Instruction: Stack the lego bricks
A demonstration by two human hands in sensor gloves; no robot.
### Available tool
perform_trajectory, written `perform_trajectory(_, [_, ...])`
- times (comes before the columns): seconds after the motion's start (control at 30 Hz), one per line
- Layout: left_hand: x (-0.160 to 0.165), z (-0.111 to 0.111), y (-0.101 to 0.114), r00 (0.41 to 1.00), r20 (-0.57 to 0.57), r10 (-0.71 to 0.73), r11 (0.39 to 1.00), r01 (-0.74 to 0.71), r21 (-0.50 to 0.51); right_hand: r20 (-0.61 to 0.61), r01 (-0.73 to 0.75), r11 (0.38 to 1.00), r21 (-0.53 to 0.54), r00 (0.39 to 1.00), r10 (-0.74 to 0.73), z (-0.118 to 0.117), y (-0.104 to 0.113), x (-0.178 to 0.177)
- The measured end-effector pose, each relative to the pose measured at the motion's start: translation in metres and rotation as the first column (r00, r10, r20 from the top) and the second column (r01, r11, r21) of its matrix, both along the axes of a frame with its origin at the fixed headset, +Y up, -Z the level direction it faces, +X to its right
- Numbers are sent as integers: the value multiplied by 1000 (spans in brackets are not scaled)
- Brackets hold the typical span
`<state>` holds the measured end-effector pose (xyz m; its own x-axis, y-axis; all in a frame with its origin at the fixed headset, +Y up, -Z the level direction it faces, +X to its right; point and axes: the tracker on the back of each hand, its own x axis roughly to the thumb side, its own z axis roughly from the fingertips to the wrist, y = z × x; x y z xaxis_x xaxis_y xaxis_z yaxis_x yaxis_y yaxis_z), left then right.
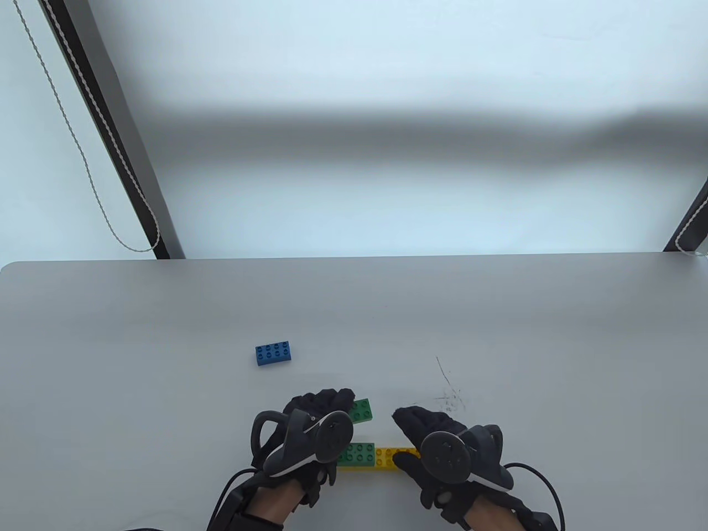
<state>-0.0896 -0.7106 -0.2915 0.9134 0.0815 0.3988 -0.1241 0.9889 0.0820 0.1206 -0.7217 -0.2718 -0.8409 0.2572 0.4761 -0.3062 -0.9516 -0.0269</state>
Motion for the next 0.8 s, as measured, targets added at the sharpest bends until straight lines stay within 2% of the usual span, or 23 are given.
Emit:
perform_trajectory(0.1, [7,8,0,998,54,11,1000,-11,-16,-6,18,1000,23,1000,-18,2,-1,-4])
perform_trajectory(0.23, [15,18,2,994,105,-11,1000,10,11,-4,32,999,43,999,-32,4,-3,-8])
perform_trajectory(0.4, [21,29,0,988,154,-4,1000,0,25,7,53,998,25,999,-53,4,-5,-12])
perform_trajectory(0.8, [28,35,0,983,184,11,999,-16,28,9,50,998,35,999,-51,3,-6,-15])
